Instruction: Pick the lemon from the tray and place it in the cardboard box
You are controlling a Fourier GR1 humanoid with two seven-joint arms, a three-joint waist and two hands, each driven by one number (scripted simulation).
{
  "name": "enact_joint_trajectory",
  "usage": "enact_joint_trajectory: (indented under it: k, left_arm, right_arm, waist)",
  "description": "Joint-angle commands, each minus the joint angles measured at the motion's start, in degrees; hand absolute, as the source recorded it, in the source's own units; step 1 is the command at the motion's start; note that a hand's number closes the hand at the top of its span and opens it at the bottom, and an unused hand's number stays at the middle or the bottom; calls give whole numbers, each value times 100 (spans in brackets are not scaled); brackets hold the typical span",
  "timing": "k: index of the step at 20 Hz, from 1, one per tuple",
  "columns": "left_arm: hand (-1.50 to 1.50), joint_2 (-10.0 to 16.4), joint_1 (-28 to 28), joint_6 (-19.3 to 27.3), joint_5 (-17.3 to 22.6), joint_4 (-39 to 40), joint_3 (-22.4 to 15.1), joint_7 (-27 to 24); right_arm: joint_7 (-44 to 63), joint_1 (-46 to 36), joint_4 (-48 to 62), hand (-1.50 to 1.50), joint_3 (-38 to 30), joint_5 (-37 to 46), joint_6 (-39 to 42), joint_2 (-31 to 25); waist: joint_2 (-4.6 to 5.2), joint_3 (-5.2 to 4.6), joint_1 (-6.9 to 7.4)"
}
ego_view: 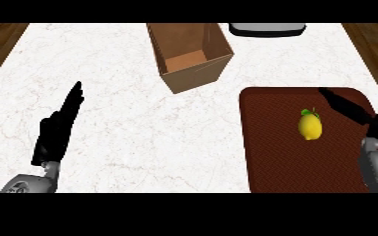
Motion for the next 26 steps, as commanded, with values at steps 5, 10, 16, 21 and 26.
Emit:
enact_joint_trajectory:
  k: [5,10,16,21,26]
  left_arm:
    - [0,2,321,34,-133,-357,-24,-72]
    - [0,114,432,-56,-117,-476,1,-8]
    - [0,-78,448,47,-286,-429,-150,-71]
    - [0,-183,235,143,-422,-364,-43,93]
    - [0,-241,559,-178,-362,-349,182,-172]
  right_arm:
    - [1713,769,-67,-150,833,1515,246,-1245]
    - [3423,847,-700,-150,1395,1726,1800,-2265]
    - [5148,599,-1492,-150,2166,1505,3439,-2525]
    - [6628,-66,-1936,-150,2422,1466,3981,-2128]
    - [7022,-187,-1793,-150,2334,2038,3973,-1535]
  waist:
    - [-6,-21,42]
    - [-27,-45,79]
    - [1,-25,97]
    - [19,-6,79]
    - [14,-1,61]
